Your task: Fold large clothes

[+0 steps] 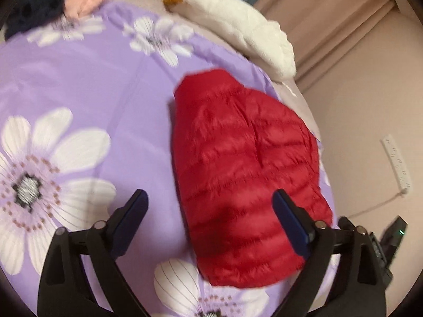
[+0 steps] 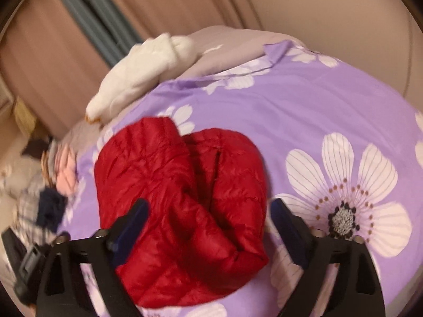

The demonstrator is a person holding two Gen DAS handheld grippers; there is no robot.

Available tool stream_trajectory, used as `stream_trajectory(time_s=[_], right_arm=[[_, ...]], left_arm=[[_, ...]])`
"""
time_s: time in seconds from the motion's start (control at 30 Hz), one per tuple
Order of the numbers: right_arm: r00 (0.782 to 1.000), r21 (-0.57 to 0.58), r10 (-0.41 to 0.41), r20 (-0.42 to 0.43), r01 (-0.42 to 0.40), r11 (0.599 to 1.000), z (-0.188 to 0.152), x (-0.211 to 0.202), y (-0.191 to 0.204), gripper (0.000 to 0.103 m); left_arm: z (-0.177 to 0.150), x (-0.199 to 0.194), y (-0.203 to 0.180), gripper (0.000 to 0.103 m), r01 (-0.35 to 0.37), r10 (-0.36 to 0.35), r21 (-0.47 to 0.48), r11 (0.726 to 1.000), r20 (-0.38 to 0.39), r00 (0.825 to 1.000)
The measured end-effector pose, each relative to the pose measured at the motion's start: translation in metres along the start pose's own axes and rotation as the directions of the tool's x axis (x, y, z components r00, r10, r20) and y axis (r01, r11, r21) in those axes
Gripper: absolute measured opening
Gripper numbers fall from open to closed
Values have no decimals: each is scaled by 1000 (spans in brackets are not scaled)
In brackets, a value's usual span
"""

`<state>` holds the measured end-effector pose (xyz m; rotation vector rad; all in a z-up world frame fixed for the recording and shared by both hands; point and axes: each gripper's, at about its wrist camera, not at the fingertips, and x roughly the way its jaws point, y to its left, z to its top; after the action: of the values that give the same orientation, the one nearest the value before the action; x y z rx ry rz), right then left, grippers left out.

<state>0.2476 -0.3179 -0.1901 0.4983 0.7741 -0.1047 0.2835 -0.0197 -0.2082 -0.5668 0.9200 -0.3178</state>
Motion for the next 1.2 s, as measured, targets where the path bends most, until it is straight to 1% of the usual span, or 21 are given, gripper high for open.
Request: stream_trajectory(time_s=[0.07,0.17,0.2,0.23,0.3,0.37,0.4,0.47,0.5,0.53,0.57,0.63,0.7,0.73,0.77,0.83,0.87,0.93,1.0,1.13,1.2], right_arm=[[999,-15,25,-27,-26,1000,-1,5,4,96],[995,19,61,-80,-60,998,3,25,2,96],[991,30,68,-113,-65,997,4,37,2,96],[990,32,63,-123,-60,998,5,43,1,96],[993,42,35,-109,-31,999,6,52,-6,96],[990,69,56,-133,-48,996,4,65,-15,97],[983,88,79,-165,-65,994,2,75,-21,99],[961,132,143,-236,-115,985,-5,97,-34,102],[949,168,191,-250,-151,974,-8,104,-41,102],[934,227,263,-242,-209,951,-12,110,-50,102],[923,270,320,-215,-259,927,-15,112,-56,103],[905,300,378,-193,-312,901,-16,114,-59,103],[887,287,412,-207,-347,893,-16,119,-47,103],[884,268,414,-218,-354,896,-16,122,-40,103],[881,252,417,-223,-361,898,-15,123,-36,103],[873,212,431,-228,-388,897,-16,128,-27,103],[877,190,422,-232,-385,903,-18,130,-24,102],[889,180,399,-222,-365,913,-20,129,-20,93],[895,162,396,-205,-368,916,-23,126,-19,88],[885,167,443,-142,-419,892,-30,123,-29,73],[875,173,467,-129,-444,879,-31,123,-30,71]], left_arm=[[-3,7,4,100,41,-41,-24,999,-41,998],[-6,20,11,101,82,-87,-66,994,-81,993],[-6,26,13,101,93,-100,-80,992,-94,991],[-6,32,16,101,101,-111,-96,990,-111,988],[-5,50,18,101,77,-95,-114,990,-164,982],[-4,69,21,101,63,-87,-121,991,-206,975],[-4,78,23,101,76,-105,-136,988,-220,970],[-4,97,28,102,154,-202,-196,968,-252,946],[-4,105,29,103,204,-259,-221,954,-261,930],[-3,111,27,103,236,-291,-223,946,-262,920],[-2,115,24,103,254,-305,-209,944,-261,916],[1,124,13,103,280,-312,-150,948,-265,912],[2,134,-2,103,304,-320,-100,947,-281,905],[1,140,-9,103,309,-321,-88,947,-286,903],[1,144,-14,103,298,-307,-75,952,-273,912],[-1,147,-21,103,275,-276,-33,961,-212,937],[-2,152,-24,103,268,-266,-17,963,-202,943],[-3,156,-31,102,252,-244,17,968,-189,951],[-8,156,-38,102,229,-217,50,972,-178,960],[-13,156,-49,102,197,-181,113,974,-137,974],[-16,157,-53,103,189,-175,134,973,-113,978]])
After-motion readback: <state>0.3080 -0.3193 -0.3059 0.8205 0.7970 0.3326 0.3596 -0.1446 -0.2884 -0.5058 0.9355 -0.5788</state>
